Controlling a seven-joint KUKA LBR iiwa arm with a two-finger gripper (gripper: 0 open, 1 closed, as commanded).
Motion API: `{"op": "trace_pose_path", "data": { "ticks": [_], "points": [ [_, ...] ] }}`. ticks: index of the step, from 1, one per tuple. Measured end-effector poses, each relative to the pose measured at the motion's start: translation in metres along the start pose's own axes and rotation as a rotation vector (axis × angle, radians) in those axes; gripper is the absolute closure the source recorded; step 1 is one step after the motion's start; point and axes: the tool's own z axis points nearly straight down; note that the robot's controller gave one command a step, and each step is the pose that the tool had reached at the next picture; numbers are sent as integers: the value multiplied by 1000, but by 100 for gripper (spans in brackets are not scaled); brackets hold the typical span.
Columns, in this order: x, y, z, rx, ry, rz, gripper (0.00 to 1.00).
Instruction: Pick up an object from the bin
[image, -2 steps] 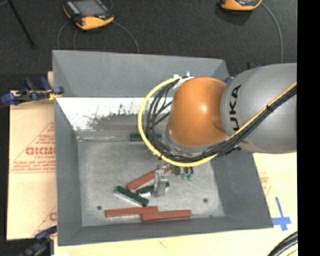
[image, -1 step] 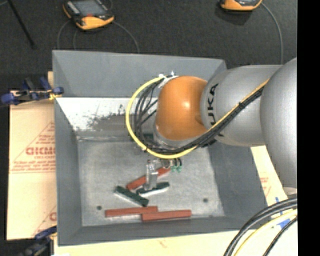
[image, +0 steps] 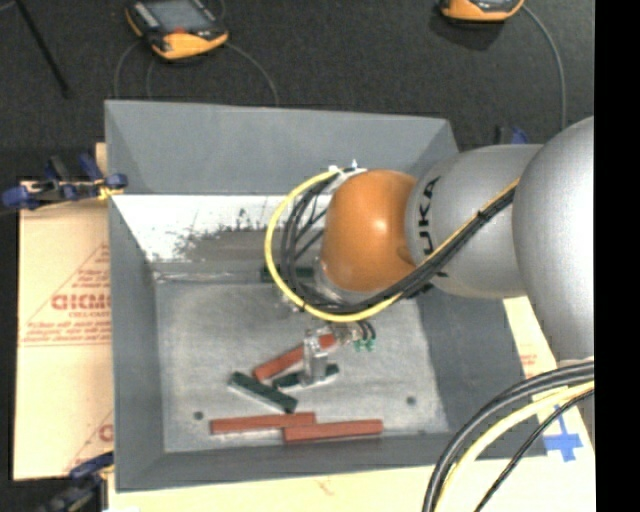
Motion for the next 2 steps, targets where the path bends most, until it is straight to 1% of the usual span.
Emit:
{"op": "trace_pose_path", "data": {
  "ticks": [1, 2],
  "points": [
    [9, 1, 13, -1, 9, -358, 100],
    [-3, 5, 14, -1, 9, -455, 100]
  ]
}}
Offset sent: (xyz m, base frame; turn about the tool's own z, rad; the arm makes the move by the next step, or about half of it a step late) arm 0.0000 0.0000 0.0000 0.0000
